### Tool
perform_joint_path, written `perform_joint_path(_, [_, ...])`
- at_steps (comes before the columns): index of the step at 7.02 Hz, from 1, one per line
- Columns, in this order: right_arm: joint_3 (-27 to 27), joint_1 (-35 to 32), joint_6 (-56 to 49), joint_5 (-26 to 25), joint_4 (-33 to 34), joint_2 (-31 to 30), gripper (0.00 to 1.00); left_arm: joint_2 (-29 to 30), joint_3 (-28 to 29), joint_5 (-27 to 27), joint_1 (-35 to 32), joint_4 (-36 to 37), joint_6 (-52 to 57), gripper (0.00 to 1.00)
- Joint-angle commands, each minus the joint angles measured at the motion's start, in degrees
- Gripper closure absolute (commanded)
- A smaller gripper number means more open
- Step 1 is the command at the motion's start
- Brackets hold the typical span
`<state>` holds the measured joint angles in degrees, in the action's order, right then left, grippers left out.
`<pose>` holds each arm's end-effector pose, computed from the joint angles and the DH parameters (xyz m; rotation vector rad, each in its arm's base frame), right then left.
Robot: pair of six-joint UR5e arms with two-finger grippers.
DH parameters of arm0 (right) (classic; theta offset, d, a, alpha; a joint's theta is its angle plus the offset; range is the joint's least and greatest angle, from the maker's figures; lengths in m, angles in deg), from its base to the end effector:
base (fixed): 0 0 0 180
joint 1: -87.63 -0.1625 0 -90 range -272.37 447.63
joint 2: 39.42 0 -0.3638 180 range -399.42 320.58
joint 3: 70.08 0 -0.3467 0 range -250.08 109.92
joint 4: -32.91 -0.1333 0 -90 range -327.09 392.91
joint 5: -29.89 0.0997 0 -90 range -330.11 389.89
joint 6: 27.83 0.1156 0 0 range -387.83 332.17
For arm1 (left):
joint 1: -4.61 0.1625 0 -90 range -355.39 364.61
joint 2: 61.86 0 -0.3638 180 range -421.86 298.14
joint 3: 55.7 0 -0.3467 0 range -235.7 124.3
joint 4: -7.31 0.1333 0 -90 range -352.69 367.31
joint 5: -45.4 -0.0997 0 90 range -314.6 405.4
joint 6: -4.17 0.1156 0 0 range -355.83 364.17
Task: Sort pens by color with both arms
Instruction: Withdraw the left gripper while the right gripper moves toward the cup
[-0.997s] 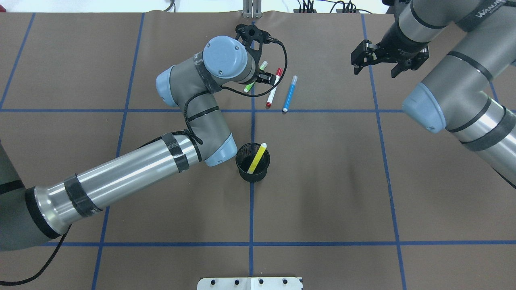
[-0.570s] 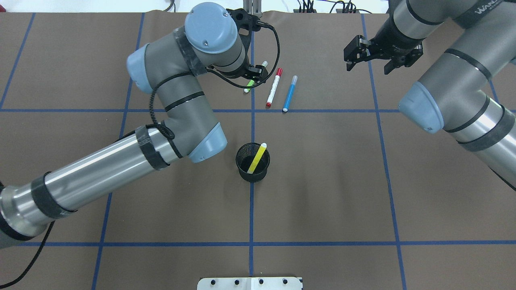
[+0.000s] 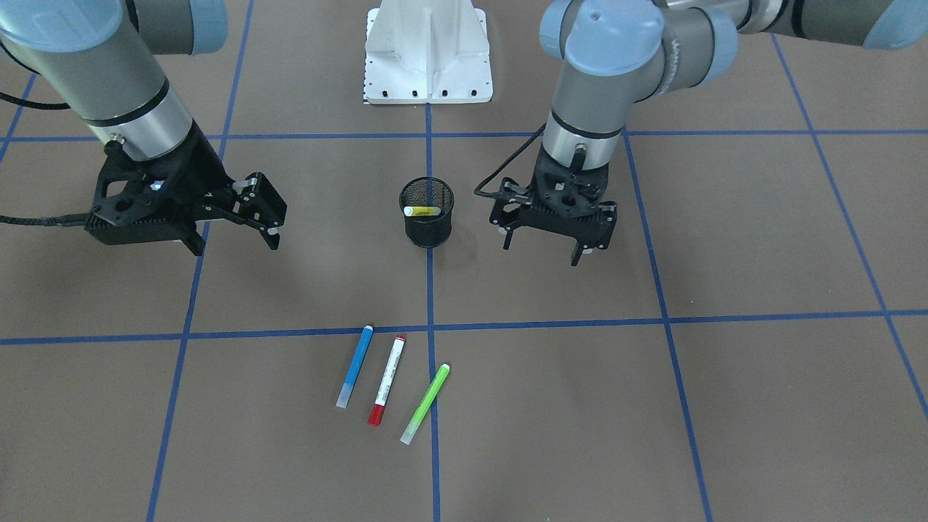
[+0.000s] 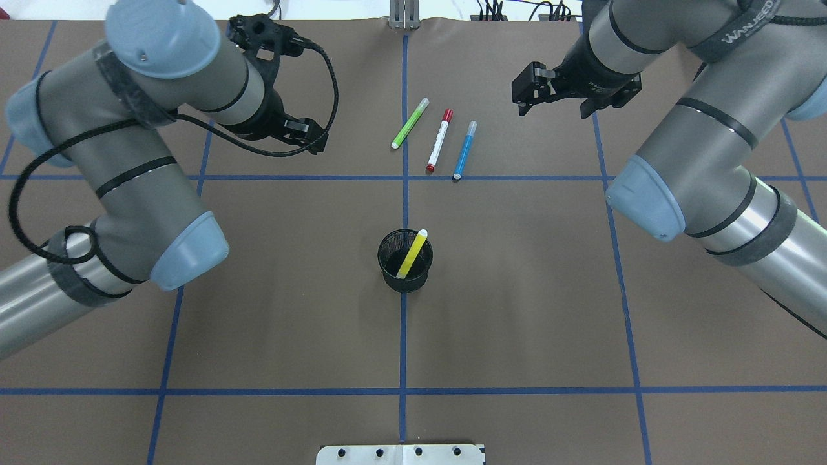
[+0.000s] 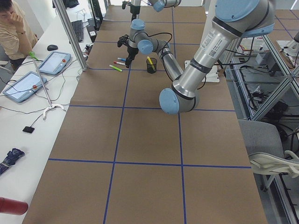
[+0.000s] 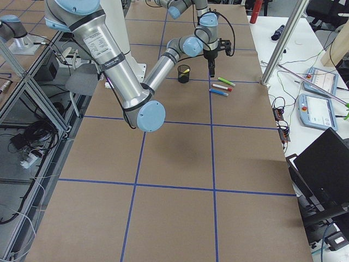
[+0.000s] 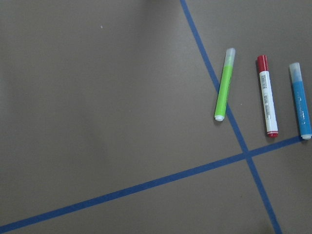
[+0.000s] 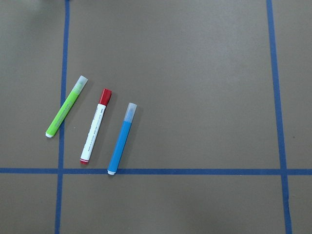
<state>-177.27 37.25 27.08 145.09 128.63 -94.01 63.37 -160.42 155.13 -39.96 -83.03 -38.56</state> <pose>-0.2961 -0.4895 0.1823 0.2410 -0.8715 0.0686 0.3473 -0.4744 0.1871 0.4005 0.8362 0.1948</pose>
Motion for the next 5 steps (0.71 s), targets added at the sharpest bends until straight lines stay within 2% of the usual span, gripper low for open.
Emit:
perform_joint_path(1, [-1.3, 5.8, 1.9, -9.1, 0.1, 1.5, 0.02, -6.2, -4.9, 2.2, -2.3, 0.2, 5.6, 0.01])
perform_joint_path(3, [-1.4, 8.5, 13.9, -12.5, 0.5, 2.9, 0.02, -12.4, -7.9, 5.3, -5.5, 0.1, 12.6, 0.01])
perform_joint_path(4, [-1.4, 13.2, 21.5, -19.3, 0.7, 3.6, 0.02, -15.0, -8.6, 7.2, -7.6, -0.4, 16.6, 0.01])
perform_joint_path(5, [-0.8, 16.5, 27.6, -23.8, 0.9, 4.6, 0.02, -17.1, -8.7, 8.9, -9.7, -0.6, 19.8, 0.01])
